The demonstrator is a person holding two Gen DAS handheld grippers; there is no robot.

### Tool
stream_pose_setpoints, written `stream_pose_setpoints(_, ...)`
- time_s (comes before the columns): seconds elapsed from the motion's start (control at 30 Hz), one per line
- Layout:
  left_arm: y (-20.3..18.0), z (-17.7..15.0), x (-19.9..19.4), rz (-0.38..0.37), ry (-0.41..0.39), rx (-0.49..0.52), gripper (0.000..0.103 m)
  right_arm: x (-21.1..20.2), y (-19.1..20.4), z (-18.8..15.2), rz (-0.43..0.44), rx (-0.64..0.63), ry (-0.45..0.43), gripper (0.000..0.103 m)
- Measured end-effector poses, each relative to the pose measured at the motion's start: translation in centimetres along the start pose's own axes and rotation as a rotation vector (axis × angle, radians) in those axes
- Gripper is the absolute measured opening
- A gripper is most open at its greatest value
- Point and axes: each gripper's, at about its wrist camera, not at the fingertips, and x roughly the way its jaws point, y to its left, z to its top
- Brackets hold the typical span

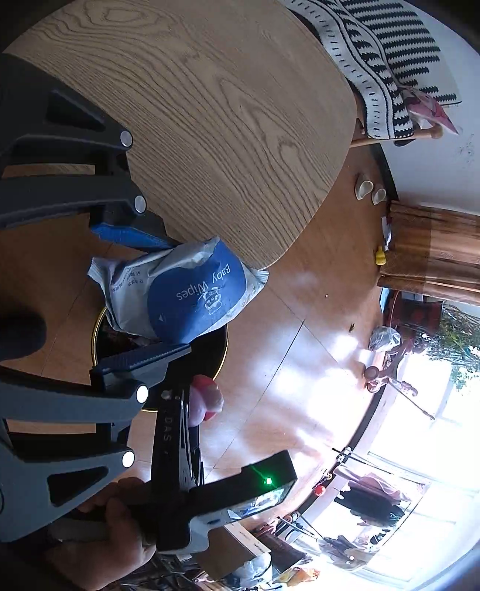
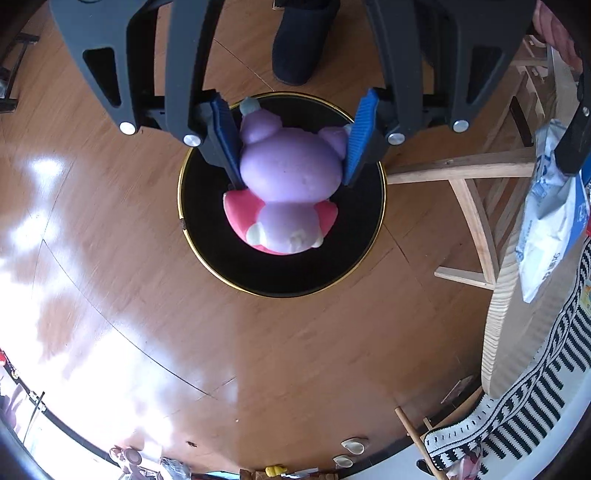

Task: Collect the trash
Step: 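Carry the wipes pack and pig toy over the black bin and release both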

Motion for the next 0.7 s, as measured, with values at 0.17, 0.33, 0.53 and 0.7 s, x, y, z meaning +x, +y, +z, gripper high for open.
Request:
stream_pose_setpoints(0.17,-0.2,0.3,0.1,-0.006,-0.004,0.001,0.046,-0.1,0.0,-0.1,0.004,-0.002,-0.006,0.053)
stream_pose_setpoints(0.33,-0.5,0.0,0.3,-0.006,0.0,0.006,0.046,-0.2,-0.5,-0.1,0.008,0.006,-0.011,0.06)
stream_pose_setpoints(0.53,-1.4,0.0,0.9,-0.017,0.009,0.023,0.046,-1.2,-1.0,0.2,0.005,0.029,-0.049,0.077)
stream_pose_setpoints(0.7,-2.4,-0.4,2.3,-0.064,0.041,0.027,0.046,-2.5,-2.6,0.6,-0.003,0.092,-0.09,0.08)
